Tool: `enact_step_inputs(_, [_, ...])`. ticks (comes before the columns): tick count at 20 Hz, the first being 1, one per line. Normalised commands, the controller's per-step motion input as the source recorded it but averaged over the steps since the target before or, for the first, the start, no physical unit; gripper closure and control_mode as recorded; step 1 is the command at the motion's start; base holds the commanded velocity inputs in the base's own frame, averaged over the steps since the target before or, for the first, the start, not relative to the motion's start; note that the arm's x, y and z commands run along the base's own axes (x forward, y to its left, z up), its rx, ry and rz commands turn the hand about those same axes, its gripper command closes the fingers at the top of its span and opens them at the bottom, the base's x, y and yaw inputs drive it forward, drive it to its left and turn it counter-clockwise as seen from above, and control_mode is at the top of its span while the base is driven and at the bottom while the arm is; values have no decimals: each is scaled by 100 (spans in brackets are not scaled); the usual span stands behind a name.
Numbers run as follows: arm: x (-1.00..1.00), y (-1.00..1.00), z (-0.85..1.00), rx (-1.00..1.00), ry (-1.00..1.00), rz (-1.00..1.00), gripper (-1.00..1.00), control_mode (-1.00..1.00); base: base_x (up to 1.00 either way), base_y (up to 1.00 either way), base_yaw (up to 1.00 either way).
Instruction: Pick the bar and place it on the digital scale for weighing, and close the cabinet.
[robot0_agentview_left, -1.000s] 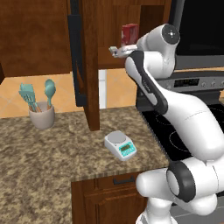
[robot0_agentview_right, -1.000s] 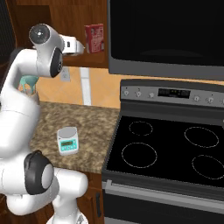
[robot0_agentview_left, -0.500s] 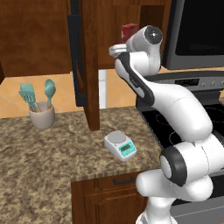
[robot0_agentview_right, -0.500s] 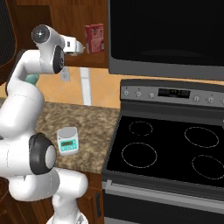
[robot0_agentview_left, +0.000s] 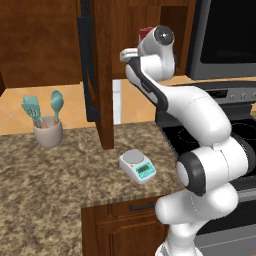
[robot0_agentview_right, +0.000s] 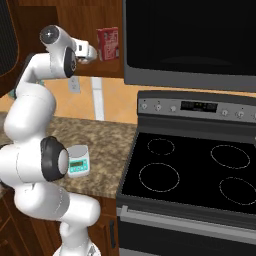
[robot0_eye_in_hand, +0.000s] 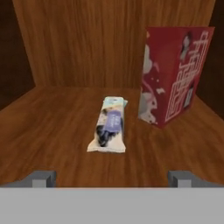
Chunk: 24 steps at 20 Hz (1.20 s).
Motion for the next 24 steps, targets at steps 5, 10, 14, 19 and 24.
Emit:
enact_step_inputs(5, [43,0,-3,0,3,0,-100,-100,0,0,0])
enact_step_inputs(10, [44,0,-11,0,0,0,-100,-100,0,0,0])
enact_step_inputs(14, [48,0,-11,0,2,0,-100,-100,0,0,0])
enact_step_inputs(19, [30,10,-19,0,9,0,-100,-100,0,0,0])
enact_step_inputs(24, [29,15,-15,0,8,0,-100,-100,0,0,0])
